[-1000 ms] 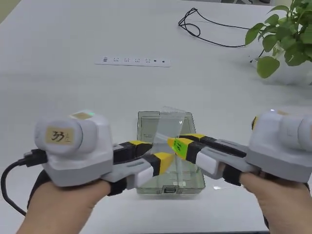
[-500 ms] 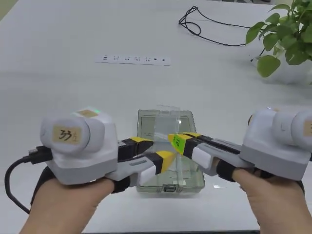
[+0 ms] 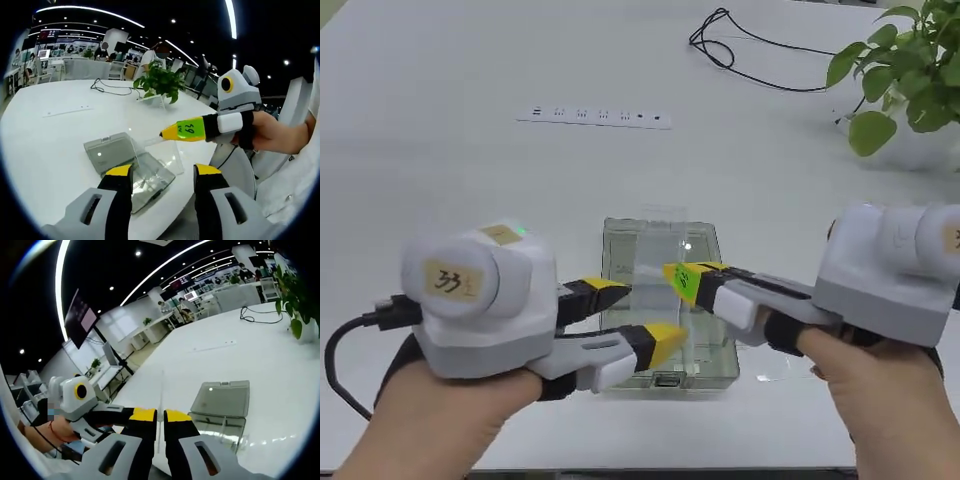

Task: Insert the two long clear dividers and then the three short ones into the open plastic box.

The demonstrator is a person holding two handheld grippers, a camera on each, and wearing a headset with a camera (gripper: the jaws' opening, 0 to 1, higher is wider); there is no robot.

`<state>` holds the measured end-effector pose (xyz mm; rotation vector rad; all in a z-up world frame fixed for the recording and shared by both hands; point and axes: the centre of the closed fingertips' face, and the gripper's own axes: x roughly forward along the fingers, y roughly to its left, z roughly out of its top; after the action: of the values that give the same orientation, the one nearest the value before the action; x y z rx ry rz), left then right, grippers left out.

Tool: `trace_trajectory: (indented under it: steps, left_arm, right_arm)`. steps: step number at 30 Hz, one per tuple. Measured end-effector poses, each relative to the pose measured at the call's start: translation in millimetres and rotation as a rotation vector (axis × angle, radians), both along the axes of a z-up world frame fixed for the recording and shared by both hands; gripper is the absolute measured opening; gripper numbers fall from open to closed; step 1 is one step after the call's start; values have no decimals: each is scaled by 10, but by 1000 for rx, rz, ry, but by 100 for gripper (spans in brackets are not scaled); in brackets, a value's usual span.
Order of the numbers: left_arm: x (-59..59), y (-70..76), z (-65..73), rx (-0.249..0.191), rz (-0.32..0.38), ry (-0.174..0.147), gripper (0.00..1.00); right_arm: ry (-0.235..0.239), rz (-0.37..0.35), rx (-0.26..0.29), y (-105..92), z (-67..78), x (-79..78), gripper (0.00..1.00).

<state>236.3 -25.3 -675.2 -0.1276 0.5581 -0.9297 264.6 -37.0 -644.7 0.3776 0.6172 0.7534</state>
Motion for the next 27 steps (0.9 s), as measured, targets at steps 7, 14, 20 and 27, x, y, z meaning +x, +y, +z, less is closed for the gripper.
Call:
trace_trajectory:
  steps: [7,14,20,27]
  left_arm:
    - [-11,179,-105,50,-73,-95,68]
    - [-108,297,-287,88,-179,-146,91]
    - [-167,330,-390,98,-239,-164,100]
    - [-199,364,-508,108,-276,-158,100]
  right_arm:
    - [59,12,-26,-12,-31,127,6]
    - [165,37,-113,-19,-197,216,6]
    - [300,56,-215,-79,-447,277,6]
    - [471,34,-296,-103,-696,332,6]
